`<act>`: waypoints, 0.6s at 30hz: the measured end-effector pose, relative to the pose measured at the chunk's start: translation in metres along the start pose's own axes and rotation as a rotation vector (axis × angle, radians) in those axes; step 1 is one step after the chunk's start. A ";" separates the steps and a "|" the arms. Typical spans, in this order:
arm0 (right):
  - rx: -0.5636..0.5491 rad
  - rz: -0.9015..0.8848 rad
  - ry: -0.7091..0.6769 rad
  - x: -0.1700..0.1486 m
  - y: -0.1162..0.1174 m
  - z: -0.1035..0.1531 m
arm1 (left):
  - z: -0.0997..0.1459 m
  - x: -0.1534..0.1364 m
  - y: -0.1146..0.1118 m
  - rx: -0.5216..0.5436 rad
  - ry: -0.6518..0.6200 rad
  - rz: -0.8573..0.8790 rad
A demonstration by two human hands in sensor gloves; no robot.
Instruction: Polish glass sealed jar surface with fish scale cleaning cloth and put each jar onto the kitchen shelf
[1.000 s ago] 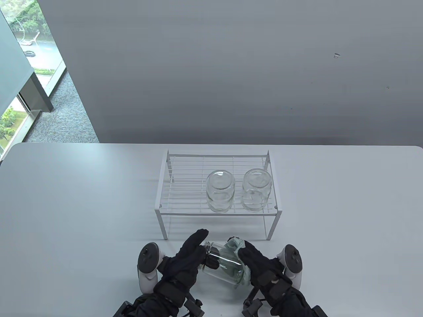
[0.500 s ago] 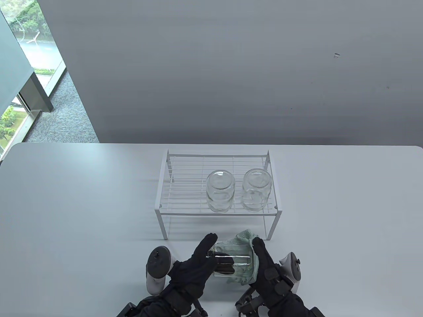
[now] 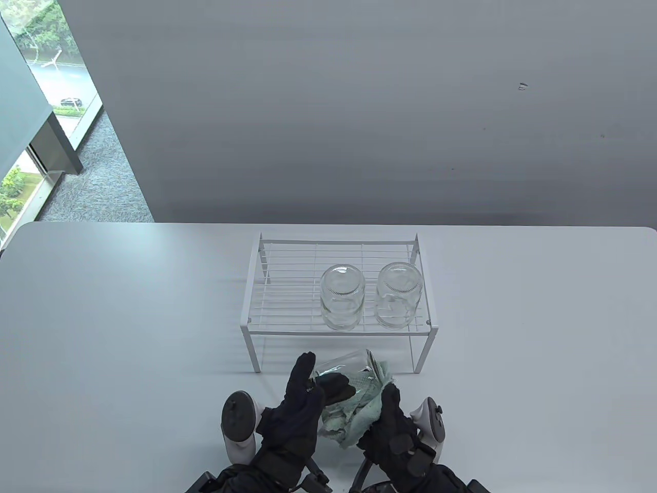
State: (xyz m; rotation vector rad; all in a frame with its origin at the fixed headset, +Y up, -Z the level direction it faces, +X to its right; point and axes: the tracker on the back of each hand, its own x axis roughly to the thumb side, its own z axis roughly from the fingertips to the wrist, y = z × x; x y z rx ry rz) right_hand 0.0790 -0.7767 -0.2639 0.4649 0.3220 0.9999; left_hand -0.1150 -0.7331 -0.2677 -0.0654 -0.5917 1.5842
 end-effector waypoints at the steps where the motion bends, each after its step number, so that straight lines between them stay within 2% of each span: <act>1: 0.004 0.029 0.013 -0.001 0.000 0.000 | 0.000 0.000 -0.002 -0.008 -0.001 -0.013; 3: 0.029 0.138 0.081 -0.005 0.004 0.000 | 0.000 0.001 -0.012 -0.070 -0.013 -0.056; 5: 0.048 0.169 0.101 -0.008 0.004 0.001 | 0.000 0.004 -0.016 -0.070 -0.013 -0.107; 7: -0.008 0.150 0.098 -0.005 0.002 0.001 | 0.000 0.004 -0.014 -0.060 -0.021 -0.133; 12: -0.147 0.254 0.010 0.006 -0.011 0.000 | 0.001 0.002 -0.011 -0.031 0.004 -0.116; 15: -0.269 0.308 -0.072 0.017 -0.018 0.001 | 0.002 -0.003 -0.009 -0.019 0.052 -0.063; 17: -0.330 0.406 -0.145 0.026 -0.021 0.002 | 0.002 -0.006 -0.007 -0.007 0.087 -0.026; 18: -0.333 0.530 -0.199 0.032 -0.021 0.002 | 0.003 -0.008 -0.007 -0.006 0.104 -0.003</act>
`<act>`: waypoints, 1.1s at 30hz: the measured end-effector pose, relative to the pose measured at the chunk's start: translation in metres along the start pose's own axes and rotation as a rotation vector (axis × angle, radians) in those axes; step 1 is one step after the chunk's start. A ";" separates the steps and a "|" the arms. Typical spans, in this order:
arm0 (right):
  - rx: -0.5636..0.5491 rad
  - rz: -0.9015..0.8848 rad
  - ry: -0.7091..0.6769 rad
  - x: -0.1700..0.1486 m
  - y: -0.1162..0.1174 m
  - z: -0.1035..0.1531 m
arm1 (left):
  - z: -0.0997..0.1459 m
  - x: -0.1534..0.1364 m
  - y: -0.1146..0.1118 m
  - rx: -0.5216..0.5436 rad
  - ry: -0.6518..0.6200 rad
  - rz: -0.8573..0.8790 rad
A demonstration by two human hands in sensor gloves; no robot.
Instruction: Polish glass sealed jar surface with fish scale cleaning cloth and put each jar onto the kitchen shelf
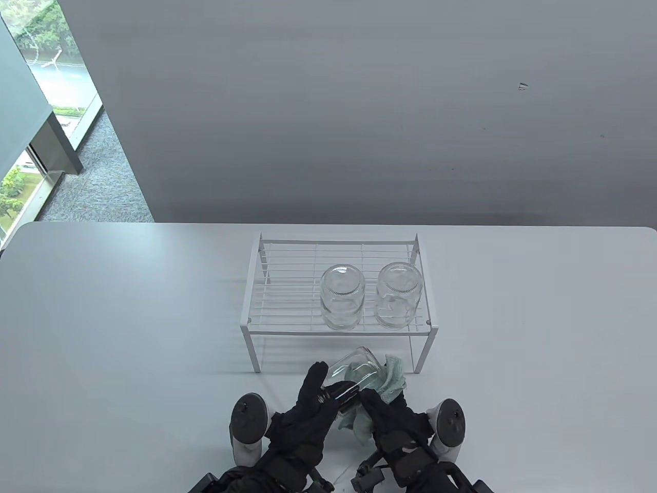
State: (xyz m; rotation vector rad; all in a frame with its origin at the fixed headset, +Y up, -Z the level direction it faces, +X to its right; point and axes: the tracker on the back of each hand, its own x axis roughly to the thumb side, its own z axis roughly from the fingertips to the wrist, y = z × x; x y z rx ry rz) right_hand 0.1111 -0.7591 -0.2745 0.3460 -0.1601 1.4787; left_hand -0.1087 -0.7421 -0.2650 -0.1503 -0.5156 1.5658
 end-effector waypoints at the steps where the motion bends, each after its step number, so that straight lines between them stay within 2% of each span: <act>1: 0.015 0.054 -0.040 0.003 -0.001 -0.001 | 0.000 -0.001 0.000 0.001 0.009 0.011; 4: 0.130 0.376 -0.268 0.015 0.004 -0.004 | 0.001 -0.006 0.001 0.000 0.062 0.093; 8: 0.326 0.823 -0.494 0.029 0.022 0.000 | 0.002 -0.010 0.004 0.015 0.099 0.169; 11: 0.459 1.043 -0.576 0.034 0.037 0.005 | 0.002 -0.012 0.005 0.013 0.120 0.196; 14: 0.523 1.145 -0.584 0.038 0.047 0.008 | 0.002 -0.015 0.003 -0.004 0.157 0.187; 18: 0.484 1.199 -0.629 0.042 0.044 0.007 | 0.001 -0.014 -0.001 -0.067 0.170 0.104; 21: 0.455 1.091 -0.556 0.041 0.034 0.001 | -0.002 -0.007 -0.002 -0.103 0.133 -0.045; 24: 0.426 0.992 -0.511 0.038 0.023 -0.005 | -0.002 -0.001 0.001 -0.086 0.076 -0.168; 30: 0.398 0.961 -0.440 0.036 0.006 -0.013 | -0.001 -0.002 0.015 -0.001 0.114 -0.059; 33: 0.441 1.025 -0.495 0.039 0.009 -0.010 | -0.002 -0.003 0.021 0.039 0.105 -0.058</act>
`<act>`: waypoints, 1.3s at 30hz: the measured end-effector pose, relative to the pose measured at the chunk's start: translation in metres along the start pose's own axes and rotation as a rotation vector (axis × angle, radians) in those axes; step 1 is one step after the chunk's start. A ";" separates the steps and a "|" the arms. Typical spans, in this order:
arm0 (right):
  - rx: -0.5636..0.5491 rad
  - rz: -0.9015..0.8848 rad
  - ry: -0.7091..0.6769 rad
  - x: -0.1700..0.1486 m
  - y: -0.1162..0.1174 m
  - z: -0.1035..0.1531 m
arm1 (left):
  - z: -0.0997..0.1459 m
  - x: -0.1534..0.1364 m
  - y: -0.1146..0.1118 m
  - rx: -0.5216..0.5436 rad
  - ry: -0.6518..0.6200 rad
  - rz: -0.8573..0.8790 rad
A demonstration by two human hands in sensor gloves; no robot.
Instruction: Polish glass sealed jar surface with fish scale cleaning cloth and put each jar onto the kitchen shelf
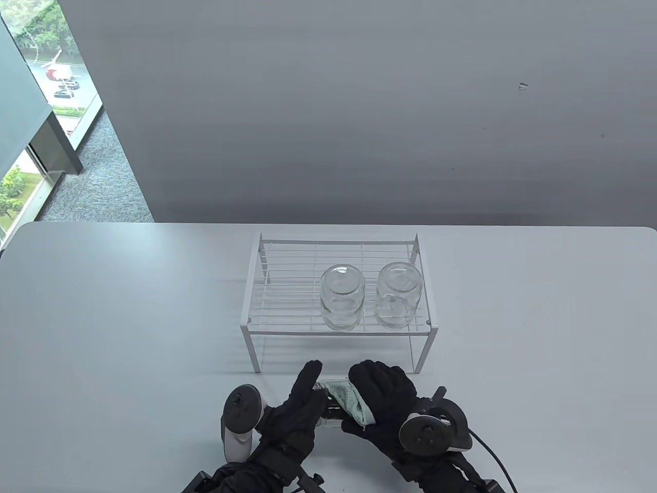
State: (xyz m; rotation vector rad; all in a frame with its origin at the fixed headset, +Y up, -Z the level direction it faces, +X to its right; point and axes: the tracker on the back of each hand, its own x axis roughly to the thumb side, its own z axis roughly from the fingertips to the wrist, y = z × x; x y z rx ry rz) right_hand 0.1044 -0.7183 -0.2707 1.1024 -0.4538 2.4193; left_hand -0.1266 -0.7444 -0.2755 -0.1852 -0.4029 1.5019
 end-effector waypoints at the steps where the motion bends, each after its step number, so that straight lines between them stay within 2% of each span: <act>1: 0.009 0.050 -0.041 0.005 0.000 -0.001 | 0.000 0.000 0.001 0.002 0.002 0.009; 7: 0.069 0.359 -0.289 0.041 0.014 -0.007 | 0.000 -0.010 -0.004 -0.064 0.057 0.165; 10: 0.065 0.444 -0.239 0.047 0.016 -0.010 | 0.000 -0.008 -0.007 -0.091 0.047 0.155; 12: 0.019 0.396 -0.204 0.042 0.012 -0.010 | -0.001 -0.001 -0.008 -0.099 -0.002 0.087; 13: -0.012 0.328 -0.154 0.037 0.009 -0.010 | -0.001 0.003 -0.010 -0.106 -0.039 0.015; 17: -0.012 0.036 -0.029 0.018 0.005 -0.006 | 0.000 0.013 -0.015 -0.118 -0.147 -0.181; 20: 0.071 -0.248 0.086 0.002 0.007 -0.004 | 0.001 0.019 -0.016 -0.149 -0.212 -0.273; 21: 0.095 -0.430 0.155 -0.006 0.011 -0.002 | 0.001 0.020 -0.016 -0.144 -0.228 -0.293; 25: 0.109 -0.900 0.335 -0.027 0.024 0.008 | 0.003 0.019 -0.012 -0.114 -0.218 -0.240; 27: 0.102 -1.193 0.422 -0.035 0.034 0.017 | 0.002 0.016 -0.009 -0.105 -0.189 -0.171; 29: 0.064 -1.399 0.460 -0.036 0.042 0.023 | 0.002 0.010 -0.005 -0.097 -0.134 -0.036; 31: 0.004 -1.527 0.451 -0.034 0.047 0.024 | 0.002 0.004 -0.002 -0.068 -0.091 0.067; 32: -0.008 -1.537 0.442 -0.033 0.048 0.024 | 0.002 0.003 0.000 -0.057 -0.077 0.097; 36: -0.139 -1.467 0.328 -0.022 0.046 0.016 | 0.003 -0.005 0.007 0.008 -0.049 0.258; 39: -0.150 -1.418 0.288 -0.011 0.046 0.011 | 0.005 -0.010 0.006 0.053 -0.009 0.439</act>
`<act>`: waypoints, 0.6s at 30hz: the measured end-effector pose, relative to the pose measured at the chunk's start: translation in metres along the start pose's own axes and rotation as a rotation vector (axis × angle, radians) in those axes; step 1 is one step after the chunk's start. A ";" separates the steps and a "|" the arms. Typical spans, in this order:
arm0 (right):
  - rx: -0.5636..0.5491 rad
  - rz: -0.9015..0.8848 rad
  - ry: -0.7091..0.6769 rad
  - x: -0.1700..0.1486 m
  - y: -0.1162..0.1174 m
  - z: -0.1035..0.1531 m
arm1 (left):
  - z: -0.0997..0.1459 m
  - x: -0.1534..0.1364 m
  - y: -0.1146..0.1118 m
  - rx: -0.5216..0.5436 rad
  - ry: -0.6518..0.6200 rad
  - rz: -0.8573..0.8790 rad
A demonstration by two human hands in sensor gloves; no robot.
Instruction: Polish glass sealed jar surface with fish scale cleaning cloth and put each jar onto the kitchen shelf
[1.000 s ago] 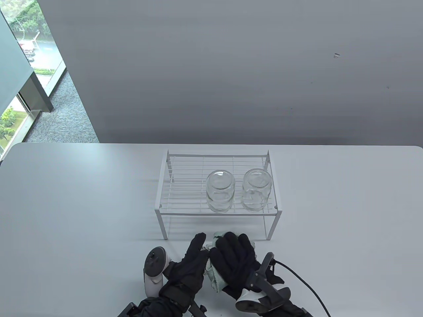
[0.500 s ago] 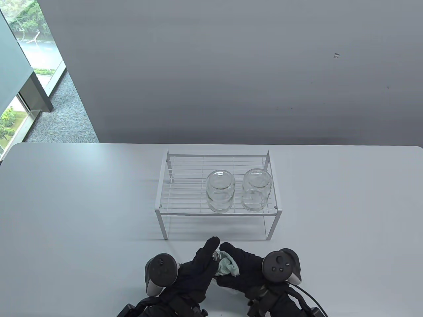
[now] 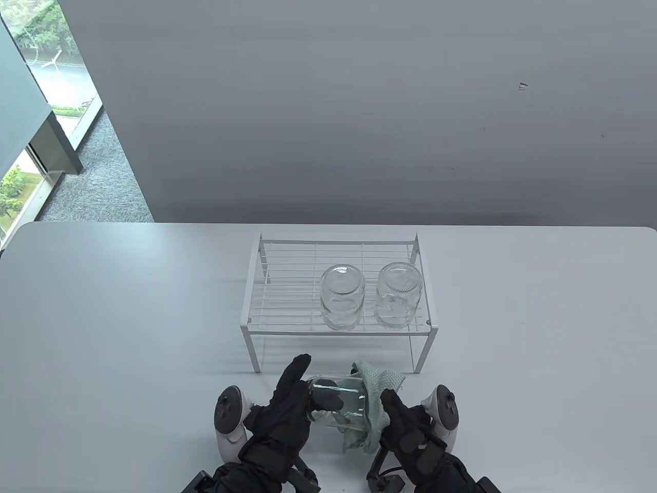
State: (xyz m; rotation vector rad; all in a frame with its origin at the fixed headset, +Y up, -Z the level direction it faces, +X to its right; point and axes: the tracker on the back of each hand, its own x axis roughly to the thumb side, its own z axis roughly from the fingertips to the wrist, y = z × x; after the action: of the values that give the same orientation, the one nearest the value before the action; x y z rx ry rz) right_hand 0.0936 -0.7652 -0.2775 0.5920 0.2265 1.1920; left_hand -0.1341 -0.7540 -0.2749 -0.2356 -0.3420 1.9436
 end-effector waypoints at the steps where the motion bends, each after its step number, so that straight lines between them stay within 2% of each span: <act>1: 0.019 0.025 0.007 0.000 0.004 -0.001 | 0.000 -0.001 -0.001 0.008 0.005 0.061; 3: 0.046 0.111 0.016 -0.002 0.010 -0.002 | -0.001 -0.001 -0.003 -0.025 -0.002 0.074; 5: -0.014 0.160 0.000 -0.002 0.010 -0.002 | -0.002 0.002 -0.008 -0.086 -0.020 0.032; 9: -0.196 0.088 -0.090 0.006 0.002 0.000 | -0.002 -0.002 -0.024 -0.203 0.030 -0.045; 14: -0.293 0.214 -0.175 0.017 -0.007 0.004 | -0.004 -0.005 -0.029 -0.234 0.058 -0.098; 16: -0.322 0.207 -0.178 0.020 -0.010 0.005 | -0.003 -0.003 -0.026 -0.226 0.041 -0.177; 18: -0.326 0.193 -0.160 0.021 -0.011 0.005 | -0.003 0.002 -0.027 -0.257 0.039 -0.367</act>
State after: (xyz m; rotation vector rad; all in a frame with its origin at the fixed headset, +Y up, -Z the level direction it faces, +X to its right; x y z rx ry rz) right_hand 0.1129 -0.7502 -0.2761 0.4253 -0.1635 1.3266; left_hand -0.1106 -0.7415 -0.2686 -0.3513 -0.5696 1.5310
